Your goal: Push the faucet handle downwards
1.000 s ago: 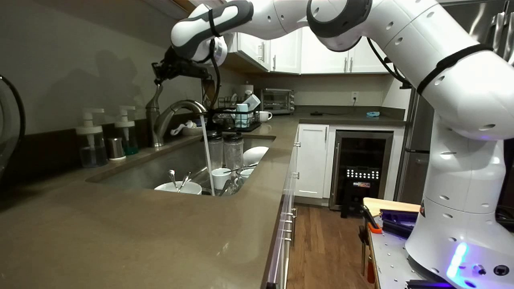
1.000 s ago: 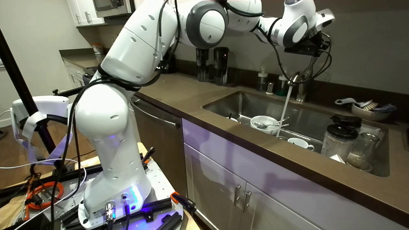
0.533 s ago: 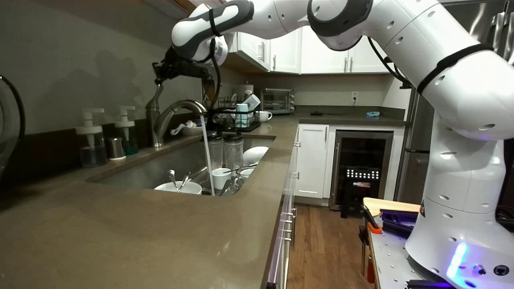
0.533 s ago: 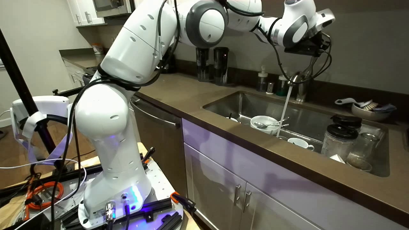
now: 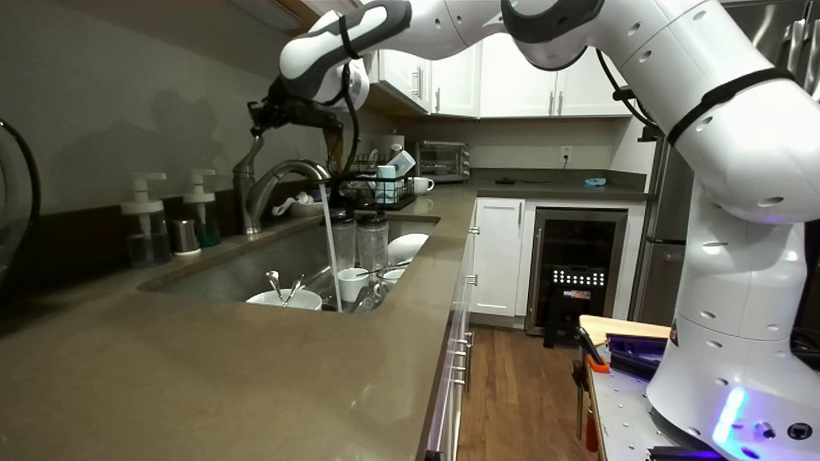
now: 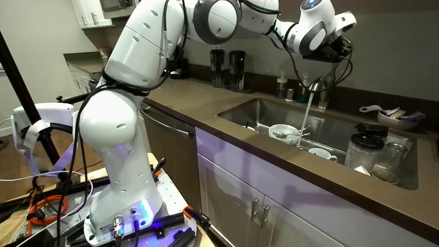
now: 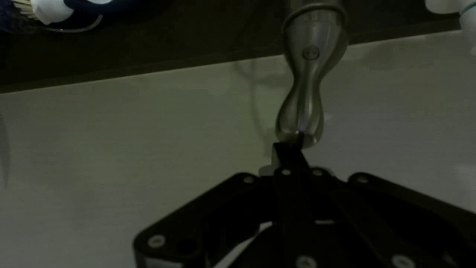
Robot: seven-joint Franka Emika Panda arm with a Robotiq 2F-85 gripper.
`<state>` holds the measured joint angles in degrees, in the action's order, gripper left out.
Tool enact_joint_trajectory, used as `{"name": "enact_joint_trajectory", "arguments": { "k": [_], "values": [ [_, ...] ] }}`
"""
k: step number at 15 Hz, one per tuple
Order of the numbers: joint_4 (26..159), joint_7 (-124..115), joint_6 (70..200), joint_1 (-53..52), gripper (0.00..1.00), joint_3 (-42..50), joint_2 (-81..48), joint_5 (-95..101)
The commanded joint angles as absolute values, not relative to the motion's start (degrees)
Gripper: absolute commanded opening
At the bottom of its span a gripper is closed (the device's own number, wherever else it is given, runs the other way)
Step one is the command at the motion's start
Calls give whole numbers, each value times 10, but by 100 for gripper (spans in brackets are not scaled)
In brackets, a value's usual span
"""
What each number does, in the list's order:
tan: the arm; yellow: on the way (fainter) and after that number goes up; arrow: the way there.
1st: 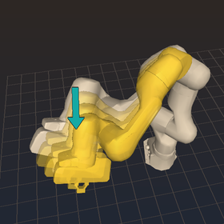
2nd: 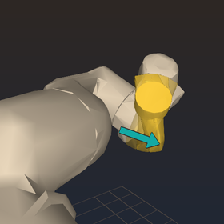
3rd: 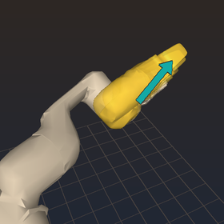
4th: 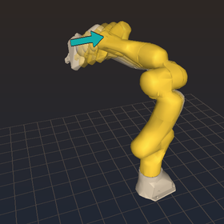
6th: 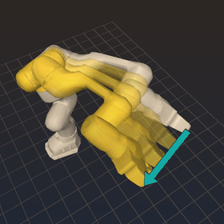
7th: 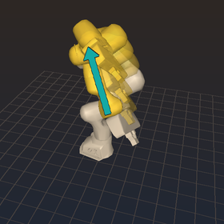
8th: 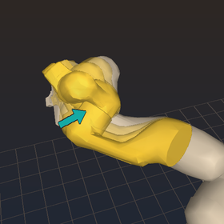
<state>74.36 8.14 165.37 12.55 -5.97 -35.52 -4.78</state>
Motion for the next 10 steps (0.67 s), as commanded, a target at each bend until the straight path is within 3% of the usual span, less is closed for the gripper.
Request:
{"name": "enact_joint_trajectory", "arguments": {
  "k": [1, 10],
  "values": [
    [857, 118, 1691, 151, 3, -89, -299, -61],
    [1004, 134, 1792, 204, 3, -163, -233, -57]
  ]
}}
